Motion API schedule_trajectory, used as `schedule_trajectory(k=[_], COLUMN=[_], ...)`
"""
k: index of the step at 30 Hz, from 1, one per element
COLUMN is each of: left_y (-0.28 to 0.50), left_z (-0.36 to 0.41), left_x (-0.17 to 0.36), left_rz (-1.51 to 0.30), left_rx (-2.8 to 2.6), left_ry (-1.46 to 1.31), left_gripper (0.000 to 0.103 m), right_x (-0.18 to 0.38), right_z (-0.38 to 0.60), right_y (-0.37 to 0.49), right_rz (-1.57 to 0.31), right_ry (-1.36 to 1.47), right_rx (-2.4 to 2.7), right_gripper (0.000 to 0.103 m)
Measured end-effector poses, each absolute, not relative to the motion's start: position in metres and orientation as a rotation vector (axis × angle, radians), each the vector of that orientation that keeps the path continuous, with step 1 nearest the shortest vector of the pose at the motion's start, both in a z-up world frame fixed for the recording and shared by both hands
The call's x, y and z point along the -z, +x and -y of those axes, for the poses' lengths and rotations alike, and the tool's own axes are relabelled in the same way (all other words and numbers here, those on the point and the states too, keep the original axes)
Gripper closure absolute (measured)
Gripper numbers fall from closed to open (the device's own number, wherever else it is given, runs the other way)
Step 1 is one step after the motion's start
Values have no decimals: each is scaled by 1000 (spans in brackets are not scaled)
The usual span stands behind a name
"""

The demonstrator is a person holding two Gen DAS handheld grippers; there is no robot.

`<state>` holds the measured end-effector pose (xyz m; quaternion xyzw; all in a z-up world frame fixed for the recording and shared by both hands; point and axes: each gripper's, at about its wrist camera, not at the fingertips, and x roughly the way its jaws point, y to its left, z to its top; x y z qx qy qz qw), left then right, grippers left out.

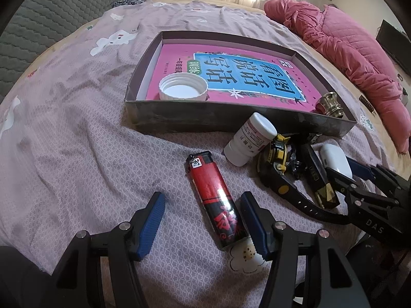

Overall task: Organize rigid objects
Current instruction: 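Grasp the red lighter with the left tool while the right tool grasps the earbud case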

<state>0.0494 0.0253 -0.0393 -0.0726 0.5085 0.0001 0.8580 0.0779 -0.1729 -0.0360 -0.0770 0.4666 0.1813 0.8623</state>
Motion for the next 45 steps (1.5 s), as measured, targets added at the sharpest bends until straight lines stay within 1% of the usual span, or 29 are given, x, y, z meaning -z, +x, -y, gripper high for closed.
schedule_trajectory(k=[12, 21, 32, 37, 45], left_y=[50, 52, 55, 57, 66], left_z=[-22, -24, -27, -22, -11], left_x=[41, 43, 46, 48, 50], left_rz=[-1064, -1068, -1066, -1064, -1071], left_rx=[-26, -35, -44, -75, -155], left_ry=[-141, -163, -185, -172, -109], left_gripper=[42, 42, 42, 42, 42], right_x=[41, 38, 45, 48, 47], right_z=[176, 199, 187, 194, 190], right_y=[76, 72, 82, 89, 94], right_rz=[-1020, -1038, -1039, -1073, -1054], right_ry=[-130, -21, -84, -15, -27], right_rx=[-308, -272, -276, -288, -277], right_gripper=[47, 47, 47, 47, 48])
